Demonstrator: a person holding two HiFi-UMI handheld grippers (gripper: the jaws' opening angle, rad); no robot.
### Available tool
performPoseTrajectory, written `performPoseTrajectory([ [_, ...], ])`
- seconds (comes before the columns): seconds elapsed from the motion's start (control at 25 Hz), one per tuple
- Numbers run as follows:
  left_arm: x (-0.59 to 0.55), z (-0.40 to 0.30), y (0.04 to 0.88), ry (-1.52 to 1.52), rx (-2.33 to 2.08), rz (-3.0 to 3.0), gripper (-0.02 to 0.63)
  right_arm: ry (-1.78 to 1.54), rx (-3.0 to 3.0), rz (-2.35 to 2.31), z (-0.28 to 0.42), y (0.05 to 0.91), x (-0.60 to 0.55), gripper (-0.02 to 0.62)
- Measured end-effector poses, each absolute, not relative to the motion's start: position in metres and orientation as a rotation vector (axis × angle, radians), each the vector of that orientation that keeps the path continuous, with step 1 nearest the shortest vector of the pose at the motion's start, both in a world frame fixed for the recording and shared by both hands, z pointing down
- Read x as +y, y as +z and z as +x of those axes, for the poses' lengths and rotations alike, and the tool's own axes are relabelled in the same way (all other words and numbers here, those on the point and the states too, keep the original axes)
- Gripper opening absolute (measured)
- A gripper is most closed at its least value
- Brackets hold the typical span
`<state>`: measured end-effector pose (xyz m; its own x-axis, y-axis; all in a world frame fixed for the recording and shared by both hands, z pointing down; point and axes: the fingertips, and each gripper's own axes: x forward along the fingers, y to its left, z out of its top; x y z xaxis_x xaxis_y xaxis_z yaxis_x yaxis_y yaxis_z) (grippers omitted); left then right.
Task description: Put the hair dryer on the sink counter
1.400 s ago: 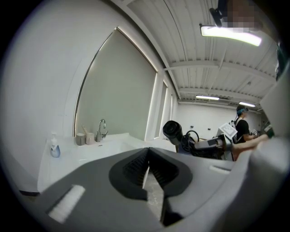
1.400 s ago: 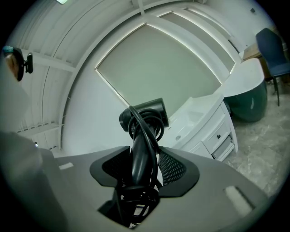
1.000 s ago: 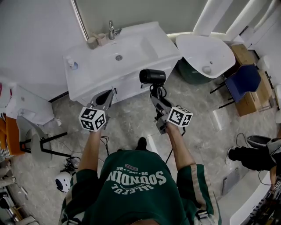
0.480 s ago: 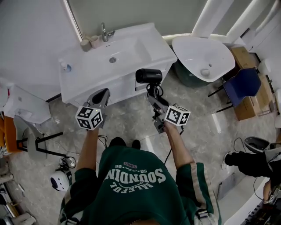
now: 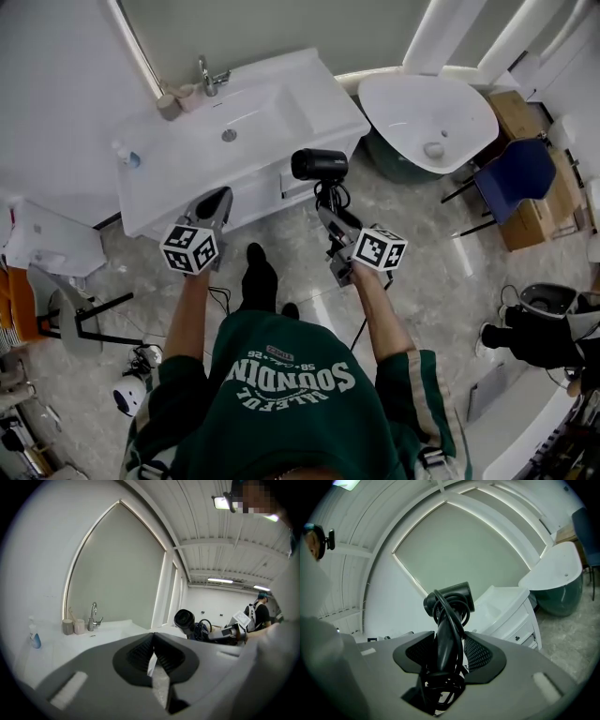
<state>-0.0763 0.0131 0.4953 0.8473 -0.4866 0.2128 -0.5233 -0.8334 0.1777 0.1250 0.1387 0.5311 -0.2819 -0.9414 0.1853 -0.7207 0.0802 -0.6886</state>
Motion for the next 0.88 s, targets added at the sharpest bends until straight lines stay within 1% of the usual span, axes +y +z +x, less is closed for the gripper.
performPoseTrajectory([
  [0.16, -0.012, -0.058, 0.508, 0.242, -0.738, 2.791, 0.052, -1.029, 2.030, -1.674, 0.138, 0.540, 0.119, 0.201],
  [0.36, -0.068, -0.033, 0.516, 0.260, -0.697, 2.787, 0.052, -1.062, 2.004, -1.707, 0.159, 0.545, 0.064, 0.200],
  [0.64, -0.152, -0.013, 0.523, 0.284, -0.635, 2.792, 0.052, -1.103, 1.964, -1.713, 0.164, 0.553, -0.024, 0.201],
  [0.88, -0.221, -0.002, 0.522, 0.301, -0.590, 2.822, 0.052, -1.077, 1.937, -1.706, 0.166, 0.545, -0.098, 0.201],
])
